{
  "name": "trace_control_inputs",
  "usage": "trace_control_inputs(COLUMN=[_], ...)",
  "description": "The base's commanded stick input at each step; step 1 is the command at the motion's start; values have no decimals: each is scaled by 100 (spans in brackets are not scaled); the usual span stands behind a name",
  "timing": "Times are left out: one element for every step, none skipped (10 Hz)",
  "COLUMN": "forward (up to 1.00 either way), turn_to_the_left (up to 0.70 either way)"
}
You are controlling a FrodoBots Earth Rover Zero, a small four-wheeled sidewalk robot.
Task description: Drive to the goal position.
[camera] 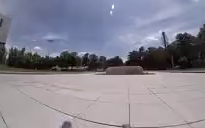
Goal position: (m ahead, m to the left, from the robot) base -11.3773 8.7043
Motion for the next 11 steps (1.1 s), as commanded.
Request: trace_control_inputs(forward=[70, 70, 70, 70, 70, 70, 70, 70, 70, 70, 70], turn_to_the_left=[0, 0, 0, -8, -24, -35, -32, -19, -7, 0, 0])
